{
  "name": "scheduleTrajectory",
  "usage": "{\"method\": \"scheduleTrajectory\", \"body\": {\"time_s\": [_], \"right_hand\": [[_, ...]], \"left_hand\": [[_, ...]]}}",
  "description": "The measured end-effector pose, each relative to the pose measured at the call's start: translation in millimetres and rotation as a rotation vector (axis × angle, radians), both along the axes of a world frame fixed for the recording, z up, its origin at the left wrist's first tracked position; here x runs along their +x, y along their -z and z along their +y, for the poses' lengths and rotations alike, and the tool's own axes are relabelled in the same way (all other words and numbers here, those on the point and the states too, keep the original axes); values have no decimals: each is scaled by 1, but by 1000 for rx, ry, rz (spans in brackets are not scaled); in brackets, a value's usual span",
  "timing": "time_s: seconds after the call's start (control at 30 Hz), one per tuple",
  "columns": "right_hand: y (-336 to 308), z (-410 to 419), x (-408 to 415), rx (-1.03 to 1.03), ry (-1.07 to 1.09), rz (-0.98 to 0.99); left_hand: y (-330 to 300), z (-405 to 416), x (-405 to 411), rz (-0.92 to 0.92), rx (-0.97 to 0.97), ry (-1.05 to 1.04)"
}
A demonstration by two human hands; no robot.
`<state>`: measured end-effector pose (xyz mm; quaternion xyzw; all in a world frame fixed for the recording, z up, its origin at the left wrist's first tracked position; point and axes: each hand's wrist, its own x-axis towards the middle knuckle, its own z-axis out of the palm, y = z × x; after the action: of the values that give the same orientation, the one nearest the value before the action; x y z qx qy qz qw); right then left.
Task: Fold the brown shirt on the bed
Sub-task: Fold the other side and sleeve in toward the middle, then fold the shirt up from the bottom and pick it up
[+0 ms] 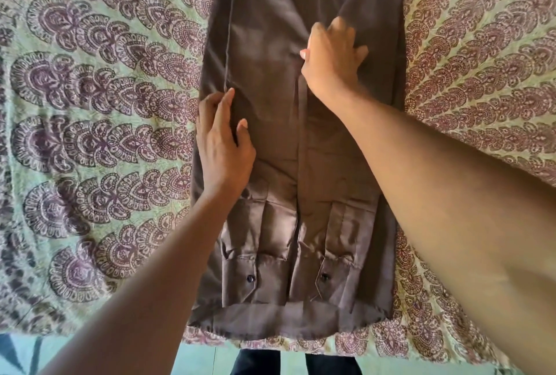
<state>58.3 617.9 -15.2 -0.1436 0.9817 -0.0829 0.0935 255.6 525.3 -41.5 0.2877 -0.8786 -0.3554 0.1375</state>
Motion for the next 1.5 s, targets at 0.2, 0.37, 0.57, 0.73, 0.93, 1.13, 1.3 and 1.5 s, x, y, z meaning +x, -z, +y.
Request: {"method": "scheduleTrajectory", "body": {"time_s": [0.2,0.37,0.57,0.73,0.93,1.13,1.3,1.5], "right_hand": [[4,36,81,-76,-450,165],[31,64,108,56,-599,73],[13,65,128,67,-531,74],[14,114,208,26,-371,-6],[18,167,277,88,-455,-92],[17,190,298,119,-558,-97],[14,190,299,118,-557,-139],[11,189,299,61,-545,-135]], "left_hand": [[-9,24,61,-297,-338,209],[2,35,126,-436,-459,480],[-4,37,147,-424,-497,589],[-3,41,155,-428,-496,792],[-3,51,161,-357,-522,754],[-2,58,166,-410,-553,843],[-8,63,169,-442,-533,820],[-11,74,175,-434,-482,767]]}}
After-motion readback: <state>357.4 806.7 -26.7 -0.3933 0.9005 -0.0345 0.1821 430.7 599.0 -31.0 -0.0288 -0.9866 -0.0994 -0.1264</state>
